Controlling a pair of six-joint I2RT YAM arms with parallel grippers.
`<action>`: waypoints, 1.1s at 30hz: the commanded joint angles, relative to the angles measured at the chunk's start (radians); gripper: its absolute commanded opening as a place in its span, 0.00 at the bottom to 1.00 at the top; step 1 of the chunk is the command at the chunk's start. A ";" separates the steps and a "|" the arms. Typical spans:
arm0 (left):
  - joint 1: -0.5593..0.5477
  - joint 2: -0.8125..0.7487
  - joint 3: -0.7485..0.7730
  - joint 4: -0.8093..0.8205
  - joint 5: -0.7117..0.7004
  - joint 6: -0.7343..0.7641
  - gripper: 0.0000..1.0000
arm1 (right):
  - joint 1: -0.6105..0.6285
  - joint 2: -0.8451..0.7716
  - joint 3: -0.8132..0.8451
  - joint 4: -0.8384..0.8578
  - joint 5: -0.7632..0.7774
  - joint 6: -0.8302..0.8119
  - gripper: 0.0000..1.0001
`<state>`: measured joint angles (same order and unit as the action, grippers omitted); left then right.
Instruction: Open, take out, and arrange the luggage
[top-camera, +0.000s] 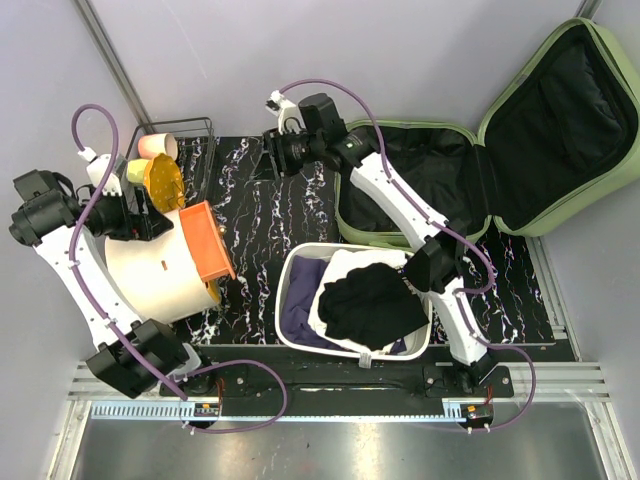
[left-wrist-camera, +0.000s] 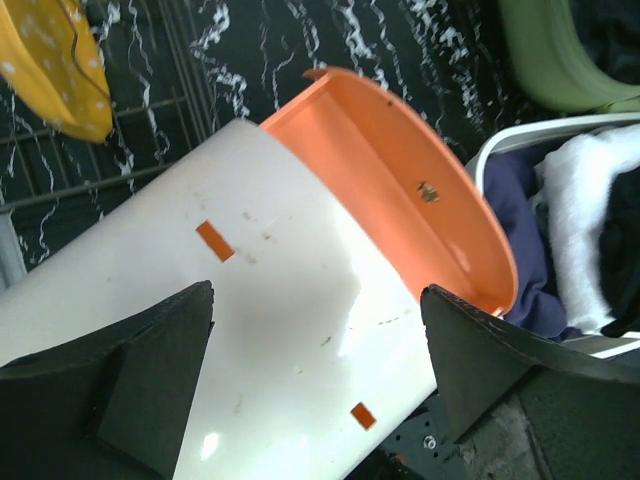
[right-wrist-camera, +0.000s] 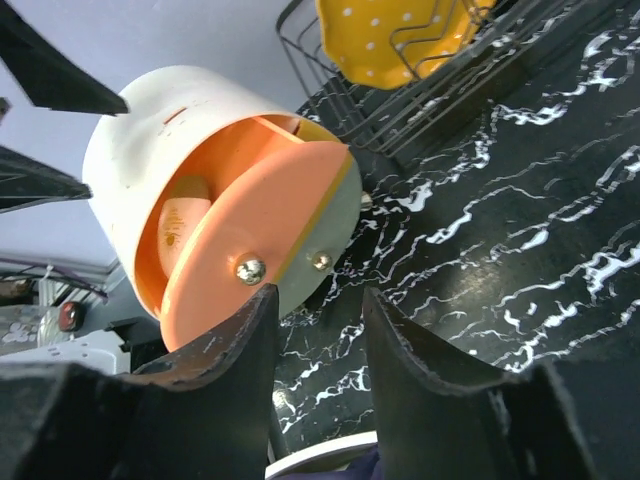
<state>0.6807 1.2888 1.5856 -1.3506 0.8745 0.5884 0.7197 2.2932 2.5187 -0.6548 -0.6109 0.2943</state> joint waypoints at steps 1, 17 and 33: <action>0.003 -0.020 -0.030 -0.193 -0.111 0.065 0.88 | 0.046 0.034 0.012 0.053 -0.133 0.016 0.45; 0.002 -0.011 -0.213 -0.165 -0.213 0.103 0.80 | 0.153 0.124 0.017 0.162 -0.196 0.012 0.40; -0.030 0.023 -0.226 -0.136 -0.213 0.077 0.68 | 0.215 0.192 0.055 0.348 -0.211 0.127 0.22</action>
<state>0.6636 1.2716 1.4185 -1.1786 0.7795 0.6586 0.8989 2.4687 2.5206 -0.4110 -0.7826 0.3744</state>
